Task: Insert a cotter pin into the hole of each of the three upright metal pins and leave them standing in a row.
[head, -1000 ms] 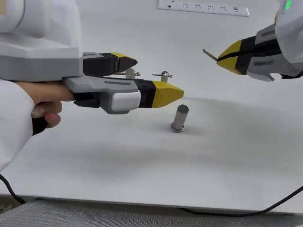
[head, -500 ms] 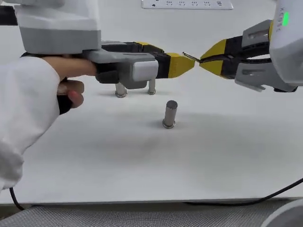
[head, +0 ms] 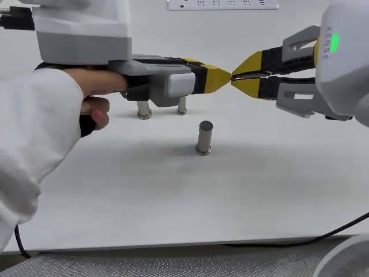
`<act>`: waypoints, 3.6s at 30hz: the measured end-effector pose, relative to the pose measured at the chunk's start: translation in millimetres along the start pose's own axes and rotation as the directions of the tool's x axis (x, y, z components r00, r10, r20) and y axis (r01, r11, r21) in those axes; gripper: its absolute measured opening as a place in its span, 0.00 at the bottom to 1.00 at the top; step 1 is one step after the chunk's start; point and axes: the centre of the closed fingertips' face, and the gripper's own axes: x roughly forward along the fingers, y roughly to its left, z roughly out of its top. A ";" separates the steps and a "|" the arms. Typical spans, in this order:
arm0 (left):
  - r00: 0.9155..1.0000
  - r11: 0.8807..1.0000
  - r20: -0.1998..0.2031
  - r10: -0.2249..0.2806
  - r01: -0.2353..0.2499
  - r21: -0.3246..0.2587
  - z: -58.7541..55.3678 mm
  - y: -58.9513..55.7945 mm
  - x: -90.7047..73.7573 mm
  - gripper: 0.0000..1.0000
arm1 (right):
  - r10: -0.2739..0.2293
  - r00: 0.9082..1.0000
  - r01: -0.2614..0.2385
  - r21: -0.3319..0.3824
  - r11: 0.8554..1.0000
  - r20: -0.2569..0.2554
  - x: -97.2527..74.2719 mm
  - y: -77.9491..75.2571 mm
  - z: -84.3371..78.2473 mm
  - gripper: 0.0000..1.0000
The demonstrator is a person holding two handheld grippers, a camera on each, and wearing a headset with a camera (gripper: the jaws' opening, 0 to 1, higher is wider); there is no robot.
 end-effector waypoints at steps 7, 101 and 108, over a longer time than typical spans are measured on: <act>0.999 1.000 -0.017 -0.027 0.026 -0.013 -2.3 -6.3 -0.2 0.00 | -0.002 1.000 0.002 -0.013 1.000 0.007 -0.3 -0.2 3.7 0.00; 0.988 0.882 -0.097 -0.119 0.150 0.447 -15.0 -42.9 -21.1 0.00 | 0.157 0.953 -0.281 0.565 0.776 0.258 -14.9 25.4 6.3 0.09; 0.981 0.823 -0.134 -0.143 0.193 0.534 -17.9 -51.7 -22.6 0.00 | 0.167 0.933 -0.335 0.593 0.733 0.320 -18.2 30.1 19.4 0.06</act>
